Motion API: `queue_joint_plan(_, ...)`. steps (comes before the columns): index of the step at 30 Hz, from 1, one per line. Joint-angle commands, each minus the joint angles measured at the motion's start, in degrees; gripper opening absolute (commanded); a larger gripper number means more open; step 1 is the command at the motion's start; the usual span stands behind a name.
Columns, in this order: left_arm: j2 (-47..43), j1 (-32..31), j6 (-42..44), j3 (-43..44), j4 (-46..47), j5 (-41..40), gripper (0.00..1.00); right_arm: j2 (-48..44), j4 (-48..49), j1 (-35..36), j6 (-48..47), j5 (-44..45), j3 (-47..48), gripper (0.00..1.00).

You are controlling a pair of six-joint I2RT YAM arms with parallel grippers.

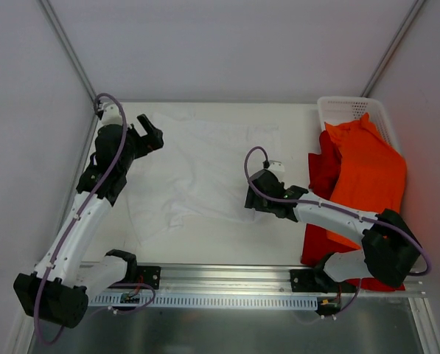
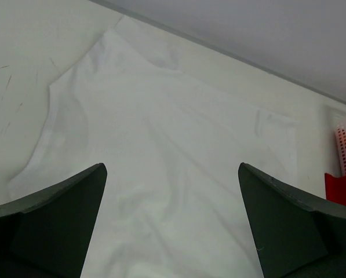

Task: Fold and stack the t-shirts
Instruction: Grap the side of the flattened tshirt closest away from the robot with both arms

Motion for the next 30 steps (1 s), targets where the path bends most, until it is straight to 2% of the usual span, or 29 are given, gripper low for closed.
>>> queue_joint_plan(1, -10.85, -0.04, 3.93, -3.91, 1.10, 0.64, 0.99, 0.18, 1.53, 0.66, 0.40, 1.88, 4.02, 0.64)
queue_joint_plan(6, -15.71, -1.87, 5.60, -8.22, 0.66, -1.02, 0.99, 2.11, -0.14, 1.10, -0.13, 2.67, 5.95, 0.64)
queue_joint_plan(18, -14.66, -3.29, 5.08, -6.73, -1.27, -0.06, 0.99, 6.15, -0.41, 1.19, 0.05, 6.63, 4.81, 0.64)
queue_joint_plan(21, -14.75, -3.55, 5.17, -6.64, -1.45, -0.15, 0.99, 7.65, -0.23, 1.19, 0.48, 7.06, 4.73, 0.61)
queue_joint_plan(24, -14.75, -3.90, 5.25, -6.55, -1.54, -0.15, 0.99, 9.14, 0.29, 1.10, 1.27, 7.24, 4.29, 0.52)
queue_joint_plan(25, -14.83, -3.90, 5.25, -6.55, -1.54, -0.23, 0.99, 9.58, 0.47, 1.10, 1.45, 7.07, 4.29, 0.44)
queue_joint_plan(27, -14.84, -3.90, 5.25, -6.47, -1.71, -0.32, 0.99, 11.07, 0.56, 1.10, 1.45, 6.63, 4.37, 0.34)
queue_joint_plan(28, -15.10, -3.99, 5.25, -6.47, -1.71, -0.41, 0.99, 11.51, 0.56, 1.10, 1.54, 6.45, 4.37, 0.24)
queue_joint_plan(30, -15.01, -4.08, 5.25, -6.47, -1.89, -0.59, 0.99, 12.04, 1.17, 1.10, 1.63, 5.93, 4.02, 0.15)
